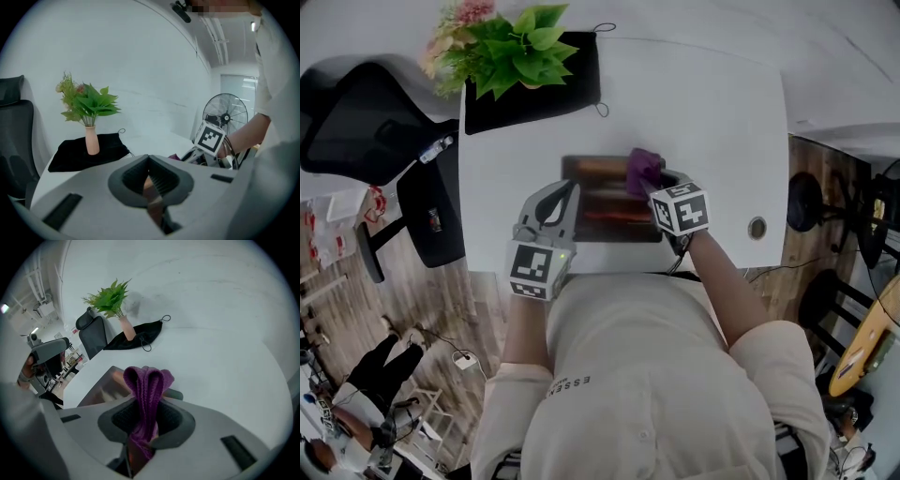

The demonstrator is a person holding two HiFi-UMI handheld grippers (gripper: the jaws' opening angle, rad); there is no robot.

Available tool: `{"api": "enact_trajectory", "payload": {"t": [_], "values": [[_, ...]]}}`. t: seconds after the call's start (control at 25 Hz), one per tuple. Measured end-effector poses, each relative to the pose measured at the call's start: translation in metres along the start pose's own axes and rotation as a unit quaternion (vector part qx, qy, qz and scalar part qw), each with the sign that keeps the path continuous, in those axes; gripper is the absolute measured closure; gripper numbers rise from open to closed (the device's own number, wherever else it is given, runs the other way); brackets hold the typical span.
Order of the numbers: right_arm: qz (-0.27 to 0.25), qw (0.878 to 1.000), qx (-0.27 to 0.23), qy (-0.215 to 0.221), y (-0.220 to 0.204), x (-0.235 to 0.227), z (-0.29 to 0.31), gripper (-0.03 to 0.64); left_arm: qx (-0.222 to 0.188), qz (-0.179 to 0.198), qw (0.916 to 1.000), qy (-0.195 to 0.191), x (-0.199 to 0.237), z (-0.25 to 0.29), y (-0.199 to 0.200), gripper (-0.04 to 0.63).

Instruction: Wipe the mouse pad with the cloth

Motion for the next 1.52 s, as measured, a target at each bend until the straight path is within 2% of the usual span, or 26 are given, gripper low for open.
{"api": "enact_trajectory", "payload": {"t": [0.56, 0.76, 0.96, 1.24, 1.52], "values": [[0.033, 0.997, 0.010, -0.064, -0.026, -0.044, -0.027, 0.526, 0.013, 0.037, 0.9990, -0.022, -0.024, 0.000, -0.002, 0.594], [0.035, 0.996, 0.001, -0.087, -0.022, -0.043, -0.044, 0.527, 0.007, 0.042, 0.9988, -0.024, -0.021, -0.013, -0.002, 0.594], [0.028, 0.998, -0.020, -0.052, -0.012, -0.005, -0.050, 0.526, 0.008, 0.039, 0.9989, -0.025, -0.011, -0.027, -0.010, 0.594], [-0.011, 1.000, -0.011, 0.005, -0.006, 0.076, -0.022, 0.527, 0.014, 0.033, 0.9992, -0.017, 0.015, -0.053, -0.030, 0.594], [-0.037, 0.999, 0.003, 0.018, -0.001, 0.144, 0.017, 0.527, 0.010, 0.040, 0.9989, -0.023, 0.037, -0.085, -0.047, 0.594]]}}
Point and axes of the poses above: the fingertips, and each gripper's own axes: z forward along the fingers, x to its left, y out of its top, the point moved 3 cm from there along -z, backward along the fingers, and after that the axes turned 5 degrees about x, right-handed, at the moved point
